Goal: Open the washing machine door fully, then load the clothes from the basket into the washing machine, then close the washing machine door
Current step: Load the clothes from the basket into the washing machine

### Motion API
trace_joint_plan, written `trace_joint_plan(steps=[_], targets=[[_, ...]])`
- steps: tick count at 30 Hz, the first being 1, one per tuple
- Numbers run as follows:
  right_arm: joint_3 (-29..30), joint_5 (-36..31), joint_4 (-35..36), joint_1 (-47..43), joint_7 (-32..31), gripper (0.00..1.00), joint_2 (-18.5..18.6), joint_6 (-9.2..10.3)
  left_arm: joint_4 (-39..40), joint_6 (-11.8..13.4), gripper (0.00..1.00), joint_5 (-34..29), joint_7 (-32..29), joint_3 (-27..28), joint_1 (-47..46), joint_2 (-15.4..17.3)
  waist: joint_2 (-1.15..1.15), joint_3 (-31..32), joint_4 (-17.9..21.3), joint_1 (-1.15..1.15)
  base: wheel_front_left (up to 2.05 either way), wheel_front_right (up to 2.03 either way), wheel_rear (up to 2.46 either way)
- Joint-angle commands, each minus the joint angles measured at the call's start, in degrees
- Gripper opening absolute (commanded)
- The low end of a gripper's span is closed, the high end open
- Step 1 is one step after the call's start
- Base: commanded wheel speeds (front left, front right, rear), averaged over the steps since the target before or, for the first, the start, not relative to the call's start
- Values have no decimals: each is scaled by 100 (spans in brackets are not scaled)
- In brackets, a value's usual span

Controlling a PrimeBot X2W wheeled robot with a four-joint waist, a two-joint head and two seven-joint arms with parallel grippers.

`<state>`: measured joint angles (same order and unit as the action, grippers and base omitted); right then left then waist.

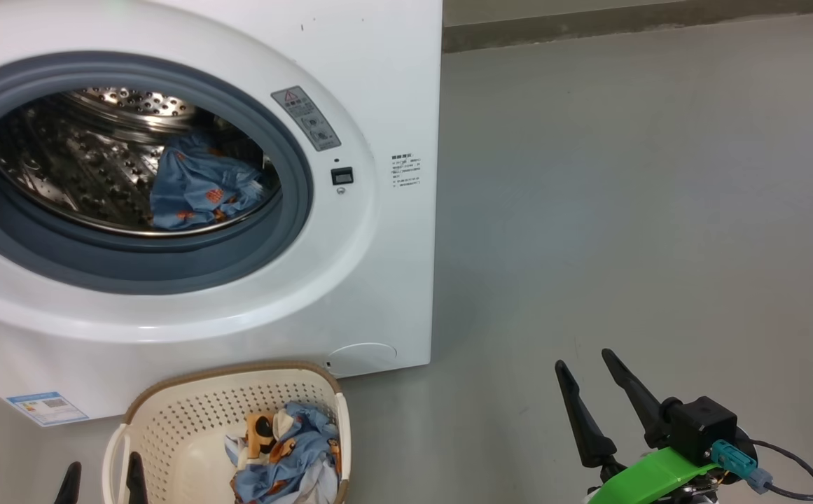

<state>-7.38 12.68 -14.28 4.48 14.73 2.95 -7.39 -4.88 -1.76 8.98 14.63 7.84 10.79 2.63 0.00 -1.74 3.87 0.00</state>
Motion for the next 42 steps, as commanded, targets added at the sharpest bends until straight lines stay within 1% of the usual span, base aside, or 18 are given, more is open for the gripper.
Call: trace_joint_plan(steps=[1, 8, 14, 21, 29, 33, 34, 40, 42], targets=[[-151, -34, 140, 32, 27, 100, -7, -10, 114, -10, 100, 53, 37, 203, -114, 25, 0, -16, 6, 0, 0, 0, 0], [-123, -18, 203, 41, 27, 100, -7, -10, 100, -83, 100, 52, 37, 266, -198, 25, 0, -216, -3, 0, 0, 0, 0], [-115, 4, 242, 91, 27, 100, -7, -10, 29, -176, 100, 85, 37, 290, -370, 25, 0, -602, -81, 0, 0, 0, 0], [-115, -25, 321, 229, 27, 100, -7, -10, -117, -310, 100, 113, 37, 286, -723, 25, 0, -1220, -180, 0, 0, 0, 0], [-152, -33, 452, 488, 27, 100, -7, -10, -303, -494, 100, 110, 37, 353, -1426, 88, 0, -2152, -209, 0, 0, 0, 0], [-190, -23, 541, 653, 27, 100, -7, -10, -493, -543, 100, 205, 37, 393, -1907, 216, 0, -2621, -168, 0, 0, 0, 0], [-190, -23, 541, 653, 27, 100, -7, -10, -493, -543, 100, 205, 37, 393, -1907, 216, 0, -2621, -168, 0, 0, 0, 0], [-287, 50, 651, 893, 27, 100, -7, -10, -1047, -568, 100, 288, 37, 314, -2623, 567, 0, -3255, 20, 0, 0, 0, 0], [-323, 88, 681, 953, 27, 100, -7, -10, -1281, -569, 100, 333, 37, 158, -2817, 713, 0, -3444, 106, 0, 0, 0, 0]])
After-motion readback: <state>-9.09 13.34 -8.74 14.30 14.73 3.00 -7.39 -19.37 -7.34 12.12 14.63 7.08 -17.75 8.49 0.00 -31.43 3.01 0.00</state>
